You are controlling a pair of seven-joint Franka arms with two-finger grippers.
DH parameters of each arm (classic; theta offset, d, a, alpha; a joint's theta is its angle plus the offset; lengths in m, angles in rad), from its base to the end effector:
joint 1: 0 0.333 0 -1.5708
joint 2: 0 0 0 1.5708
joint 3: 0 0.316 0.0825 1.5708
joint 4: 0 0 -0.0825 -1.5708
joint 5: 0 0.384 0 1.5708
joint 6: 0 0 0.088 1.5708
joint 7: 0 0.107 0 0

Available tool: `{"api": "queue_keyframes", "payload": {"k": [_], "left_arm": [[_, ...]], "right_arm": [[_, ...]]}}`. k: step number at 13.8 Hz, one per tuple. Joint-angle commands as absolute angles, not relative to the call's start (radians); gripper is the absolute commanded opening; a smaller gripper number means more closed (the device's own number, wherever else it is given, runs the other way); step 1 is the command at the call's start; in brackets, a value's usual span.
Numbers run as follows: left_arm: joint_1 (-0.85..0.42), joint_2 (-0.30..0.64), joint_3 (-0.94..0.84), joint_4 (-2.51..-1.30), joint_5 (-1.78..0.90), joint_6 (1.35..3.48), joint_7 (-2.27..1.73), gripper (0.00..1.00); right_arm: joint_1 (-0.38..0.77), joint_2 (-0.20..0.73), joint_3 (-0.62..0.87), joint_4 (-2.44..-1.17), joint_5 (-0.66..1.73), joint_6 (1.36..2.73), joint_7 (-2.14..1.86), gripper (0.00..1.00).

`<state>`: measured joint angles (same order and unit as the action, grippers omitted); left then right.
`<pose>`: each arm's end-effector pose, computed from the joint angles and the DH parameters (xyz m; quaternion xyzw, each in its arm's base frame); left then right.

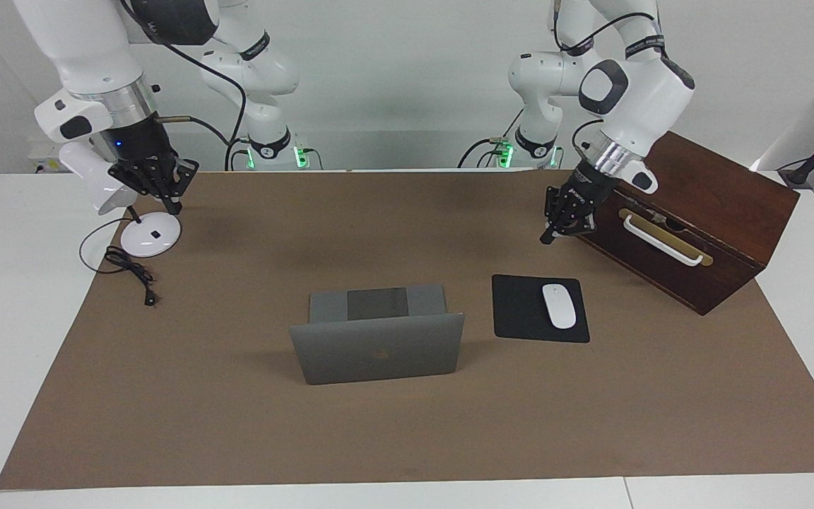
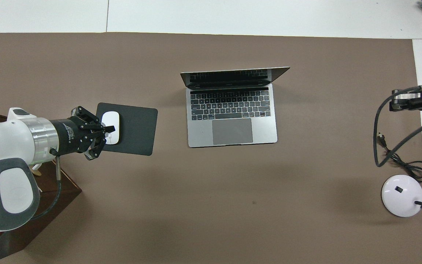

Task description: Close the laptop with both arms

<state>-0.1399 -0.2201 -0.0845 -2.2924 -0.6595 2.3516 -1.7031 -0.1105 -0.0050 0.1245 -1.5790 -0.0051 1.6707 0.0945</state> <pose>0.4886 -0.1219 0.4706 0.5635 0.7758 -0.1298 0.2525 0.5631 0.0076 0.6327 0.9980 -0.0400 0.0484 0.0002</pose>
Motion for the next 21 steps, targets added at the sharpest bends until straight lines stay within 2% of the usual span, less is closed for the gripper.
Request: {"api": "queue_keyframes", "payload": {"k": [1,4,7,9,12,17,21], "left_arm": [[-0.152,-0.288,-0.074,-2.417,-0.846,2.434,-1.715,0.00],[-0.187,-0.267,-0.074,-2.447,-1.035,2.518,-1.717,0.00],[-0.219,-0.198,-0.074,-2.473,-1.332,2.627,-1.709,0.00],[-0.303,-0.146,-0.074,-2.461,-1.388,2.741,-1.680,0.00],[-0.396,-0.074,-0.074,-2.413,-1.607,2.874,-1.631,0.00],[-0.403,0.052,-0.074,-2.335,-1.822,2.855,-1.318,0.00],[-0.400,0.132,-0.072,-2.298,-2.089,2.706,-1.116,0.00]], "right_arm": [[-0.121,-0.026,0.137,-1.606,0.029,1.706,0.107,0.00],[-0.121,-0.020,0.160,-1.606,0.029,1.744,0.165,0.00],[-0.074,-0.009,0.169,-1.608,0.029,1.785,0.259,0.00],[-0.045,0.003,0.170,-1.608,0.029,1.818,0.290,0.00],[-0.014,0.029,0.170,-1.608,0.025,1.862,0.342,0.00],[0.028,0.066,0.170,-1.608,0.011,1.925,0.373,0.00],[0.058,0.090,0.170,-1.608,-0.012,1.965,0.391,0.00]]}}
